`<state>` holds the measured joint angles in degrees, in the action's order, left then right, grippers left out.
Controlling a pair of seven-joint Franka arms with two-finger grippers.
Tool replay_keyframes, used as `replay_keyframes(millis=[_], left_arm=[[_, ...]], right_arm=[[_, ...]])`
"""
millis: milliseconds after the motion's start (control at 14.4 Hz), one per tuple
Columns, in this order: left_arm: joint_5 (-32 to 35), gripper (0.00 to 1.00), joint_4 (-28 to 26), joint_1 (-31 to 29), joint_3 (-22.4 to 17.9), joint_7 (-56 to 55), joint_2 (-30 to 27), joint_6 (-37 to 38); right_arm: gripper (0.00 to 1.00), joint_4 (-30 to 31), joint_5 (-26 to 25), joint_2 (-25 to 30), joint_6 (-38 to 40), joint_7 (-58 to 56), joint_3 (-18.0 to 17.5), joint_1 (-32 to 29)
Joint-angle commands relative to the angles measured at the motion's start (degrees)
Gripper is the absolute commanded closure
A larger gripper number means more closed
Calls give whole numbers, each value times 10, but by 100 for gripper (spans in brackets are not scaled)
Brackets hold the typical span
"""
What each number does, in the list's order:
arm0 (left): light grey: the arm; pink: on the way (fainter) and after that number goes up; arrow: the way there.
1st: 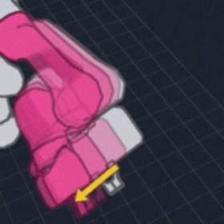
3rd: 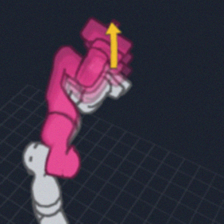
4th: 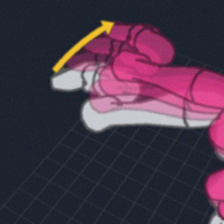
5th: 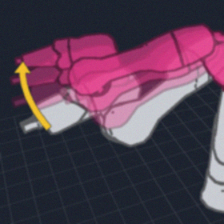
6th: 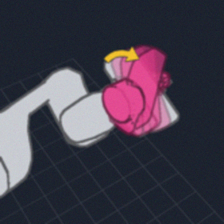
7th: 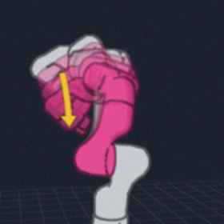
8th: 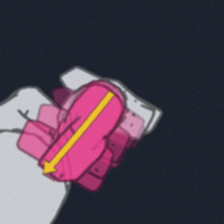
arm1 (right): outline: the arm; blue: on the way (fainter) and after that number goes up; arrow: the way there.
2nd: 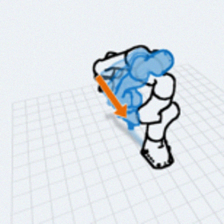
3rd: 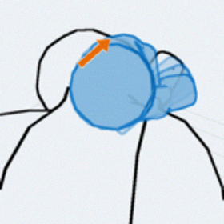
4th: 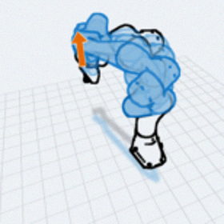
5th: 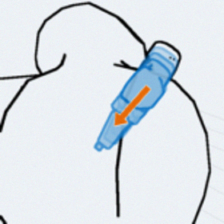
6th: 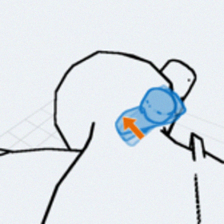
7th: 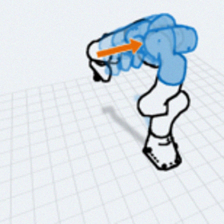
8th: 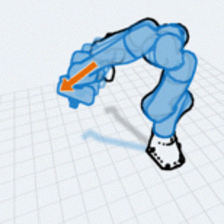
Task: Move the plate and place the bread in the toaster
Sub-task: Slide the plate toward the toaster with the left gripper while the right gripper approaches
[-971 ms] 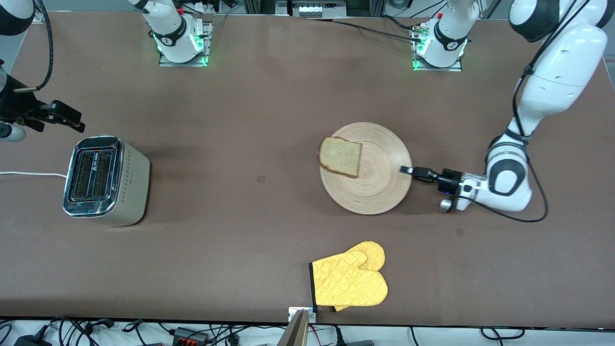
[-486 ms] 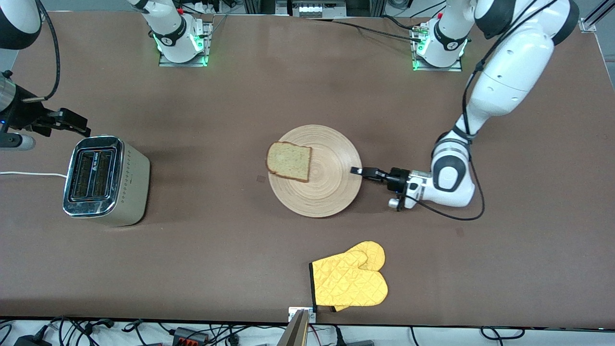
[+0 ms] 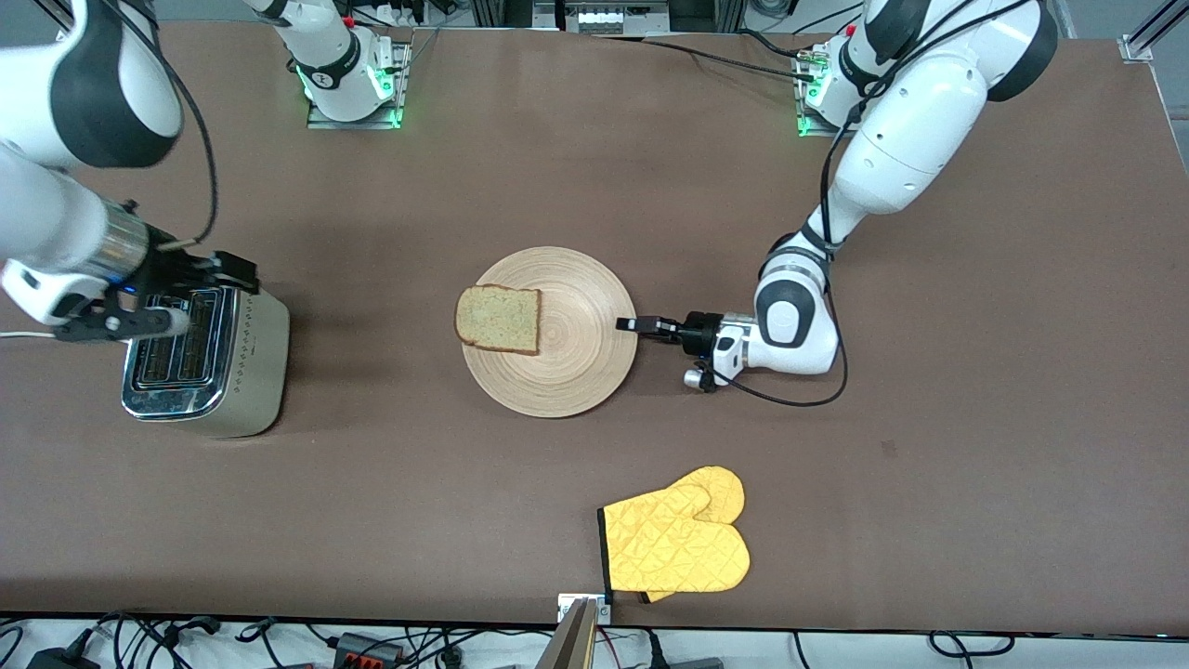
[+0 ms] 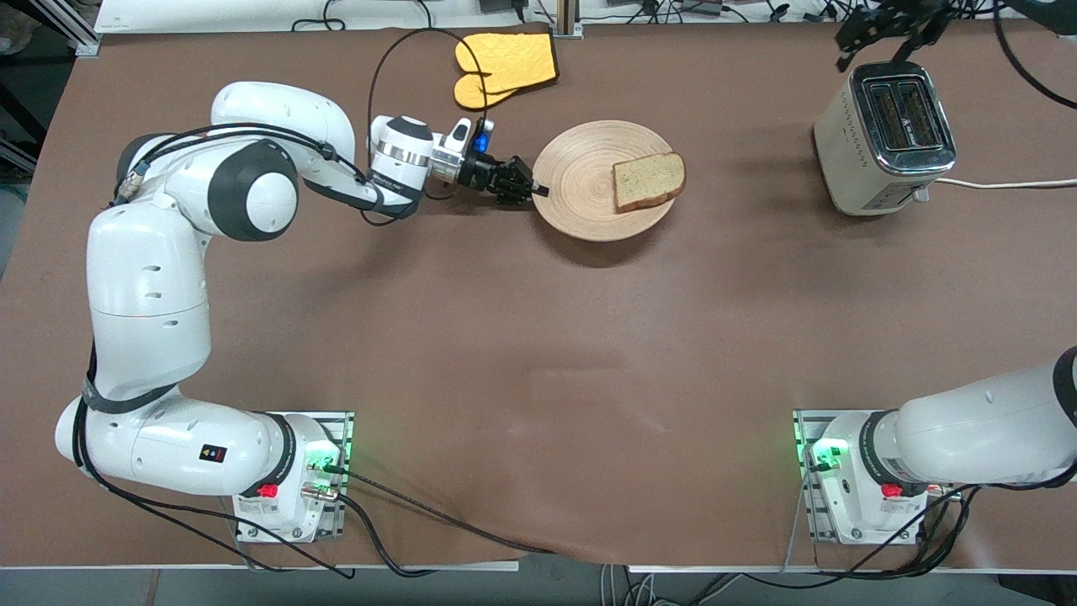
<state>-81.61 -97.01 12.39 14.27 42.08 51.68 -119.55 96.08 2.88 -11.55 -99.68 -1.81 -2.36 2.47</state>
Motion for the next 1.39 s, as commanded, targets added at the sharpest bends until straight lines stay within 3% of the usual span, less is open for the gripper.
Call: replay_keyframes(millis=[0,278,416,555,833,1041,1318], left_arm=[[-22,100,9,12,-1,12,3,-7],[-31,94,9,35,-1,11,6,-30],[-33,75,9,35,-1,3,8,-30],[-26,65,9,32,-7,2,8,-29],[-4,61,7,4,-20,2,1,-22],[77,61,9,-52,-20,-1,-8,25],[248,61,13,-146,-19,-59,-43,127]], right_arm=[[0,-6,13,-35,-10,3,1,24],[0,-2,13,-67,-27,3,1,50],[0,-2,14,-87,-35,3,1,68],[0,-2,15,-103,-49,4,1,75],[0,2,30,-138,-67,5,1,96],[0,22,87,-160,-115,5,1,95],[0,26,136,-188,-136,36,1,104]])
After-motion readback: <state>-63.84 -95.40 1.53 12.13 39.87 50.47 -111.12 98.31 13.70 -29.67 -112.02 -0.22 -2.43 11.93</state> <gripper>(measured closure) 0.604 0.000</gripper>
